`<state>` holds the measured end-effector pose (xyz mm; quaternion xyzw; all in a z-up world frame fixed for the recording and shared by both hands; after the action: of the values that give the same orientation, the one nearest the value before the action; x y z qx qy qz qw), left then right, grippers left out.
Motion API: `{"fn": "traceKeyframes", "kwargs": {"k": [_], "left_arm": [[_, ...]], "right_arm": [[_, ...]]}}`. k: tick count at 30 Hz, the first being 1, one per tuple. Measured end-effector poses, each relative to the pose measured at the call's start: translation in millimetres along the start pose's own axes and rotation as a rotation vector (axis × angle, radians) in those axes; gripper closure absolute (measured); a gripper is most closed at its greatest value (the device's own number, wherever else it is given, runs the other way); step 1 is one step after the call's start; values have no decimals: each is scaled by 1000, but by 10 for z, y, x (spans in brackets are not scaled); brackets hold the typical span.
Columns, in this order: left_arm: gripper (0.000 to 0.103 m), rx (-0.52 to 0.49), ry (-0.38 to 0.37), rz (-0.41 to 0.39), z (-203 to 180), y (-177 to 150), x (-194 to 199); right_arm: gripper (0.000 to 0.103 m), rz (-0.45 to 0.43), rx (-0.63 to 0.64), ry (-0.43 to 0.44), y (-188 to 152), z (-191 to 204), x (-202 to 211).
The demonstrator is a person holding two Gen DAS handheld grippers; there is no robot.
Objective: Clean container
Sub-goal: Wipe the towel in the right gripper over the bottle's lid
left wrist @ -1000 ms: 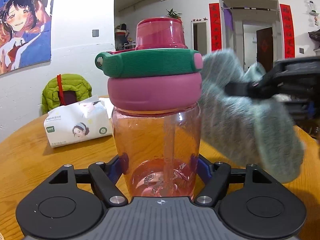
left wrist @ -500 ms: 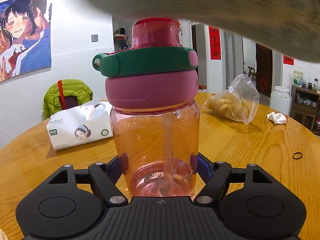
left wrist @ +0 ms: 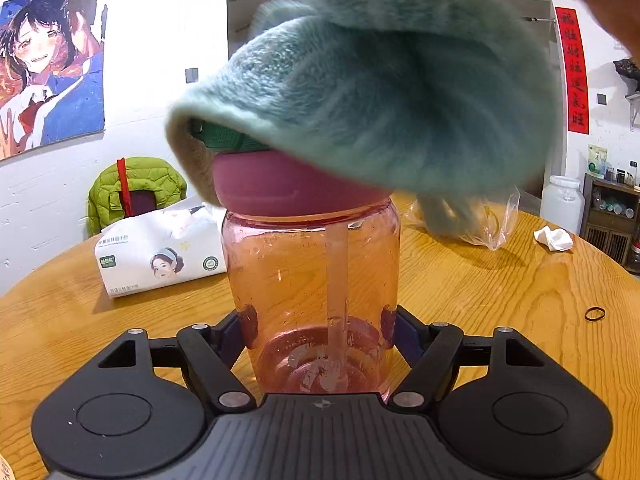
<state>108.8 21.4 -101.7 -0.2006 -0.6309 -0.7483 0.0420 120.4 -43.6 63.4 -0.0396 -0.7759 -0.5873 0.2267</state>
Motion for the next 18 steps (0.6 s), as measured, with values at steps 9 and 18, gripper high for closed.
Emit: {"fn": "traceKeyframes", "kwargs": {"k": [9, 18], "left_arm": [[31, -2, 4, -1, -15, -6, -11], [31, 0, 6, -4, -20, -11, -11]], "right_arm": [[86, -74, -2, 208, -539, 40, 726], [86, -110, 169, 213, -237, 596, 356]]}}
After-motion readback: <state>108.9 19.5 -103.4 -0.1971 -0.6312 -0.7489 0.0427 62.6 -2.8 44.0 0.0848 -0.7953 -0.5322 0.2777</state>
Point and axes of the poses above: each gripper's, at about its wrist camera, not at the fingertips, and x roughly against the way its jaws point, z to its left, y to its top, the point moved 3 cm from there along -x, roughly the way its jaws point, and after that the axes turned 6 degrees about y, right-handed, at the moved point
